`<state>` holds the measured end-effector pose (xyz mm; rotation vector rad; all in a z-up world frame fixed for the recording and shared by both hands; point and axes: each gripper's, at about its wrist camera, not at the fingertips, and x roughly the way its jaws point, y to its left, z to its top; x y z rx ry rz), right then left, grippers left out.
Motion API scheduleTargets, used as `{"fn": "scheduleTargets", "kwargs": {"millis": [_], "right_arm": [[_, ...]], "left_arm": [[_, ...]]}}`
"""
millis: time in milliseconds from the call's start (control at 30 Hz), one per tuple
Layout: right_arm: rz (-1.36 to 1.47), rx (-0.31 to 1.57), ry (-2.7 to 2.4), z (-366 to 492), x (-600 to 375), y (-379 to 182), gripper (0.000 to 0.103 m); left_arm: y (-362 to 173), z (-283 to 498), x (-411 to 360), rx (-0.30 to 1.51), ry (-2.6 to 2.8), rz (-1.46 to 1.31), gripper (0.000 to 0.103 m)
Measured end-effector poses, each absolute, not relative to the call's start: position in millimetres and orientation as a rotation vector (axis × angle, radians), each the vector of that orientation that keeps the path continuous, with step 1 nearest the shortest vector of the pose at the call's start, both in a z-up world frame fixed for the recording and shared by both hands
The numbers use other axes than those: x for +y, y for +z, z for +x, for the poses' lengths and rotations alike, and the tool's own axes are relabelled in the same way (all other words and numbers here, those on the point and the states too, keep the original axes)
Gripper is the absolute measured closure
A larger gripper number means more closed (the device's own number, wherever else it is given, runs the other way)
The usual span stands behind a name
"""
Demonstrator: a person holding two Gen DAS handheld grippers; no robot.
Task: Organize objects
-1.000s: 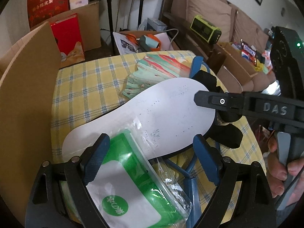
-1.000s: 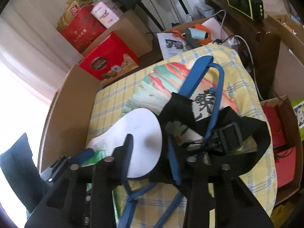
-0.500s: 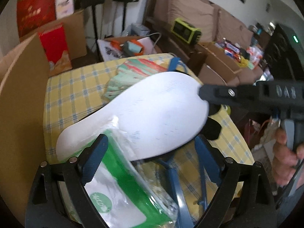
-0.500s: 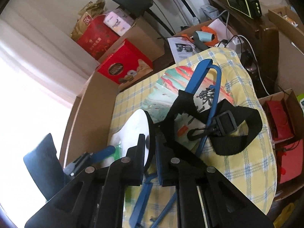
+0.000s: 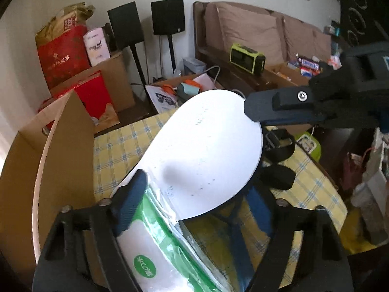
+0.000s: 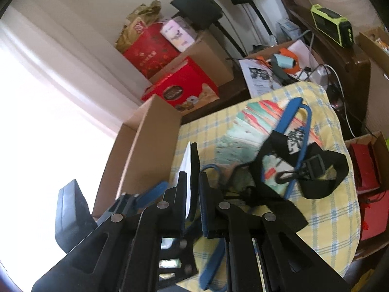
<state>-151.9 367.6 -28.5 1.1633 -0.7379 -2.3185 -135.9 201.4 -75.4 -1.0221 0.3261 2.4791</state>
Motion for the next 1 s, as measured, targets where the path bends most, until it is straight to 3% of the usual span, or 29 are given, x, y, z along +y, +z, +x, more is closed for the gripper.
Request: {"fn": "scheduleTargets", "kwargs": {"millis": [33,100,200,300,367,433,633,933,1000], "right_arm": [[1.158,-0.735,-2.318,-151.9,365.3,-26.2,0.093],[1.151,-0.728,-2.321,-153.8,360.7,-22.3,0.093],[1.136,-0.74,-2.339,-156.0,358.6,-18.4,0.093],[1.124,-0.805,-2.321,-156.9,364.5,-14.4,0.091],[1.114,-0.826,-2.34,-154.6,371.6,-8.8,0.07],[1.075,-0.831,-2.379,-149.4,380.9,-0.4,0.057],[1.057,-0.704,-2.498,-134.6,392.9,8.8,0.046],[1.101,-0.356,-2.561,-119.5,357.3,-22.0,0.027],[1.089,-0.281,-2.566,-116.9,347.9,-26.0,0.022]], "left_arm": [[-71.9,-136.3,199.3,0.301,2.474,-1.015,0.039],[-67.4,-134.6,197.7,0.298,2.469,-0.995,0.059],[-61.2,-128.3,205.7,0.374,2.477,-0.947,0.075],[-52.5,-125.4,209.7,0.419,2.498,-0.92,0.082],[-44.5,-125.6,208.3,0.43,2.537,-0.884,0.085],[-35.2,-128.4,204.8,0.412,2.546,-0.875,0.088],[-3.6,-142.9,180.6,0.244,2.565,-0.864,0.093],[27.4,-172.5,129.2,-0.137,2.435,-0.936,0.097],[34.9,-174.5,121.3,-0.149,2.455,-0.922,0.097]]}}
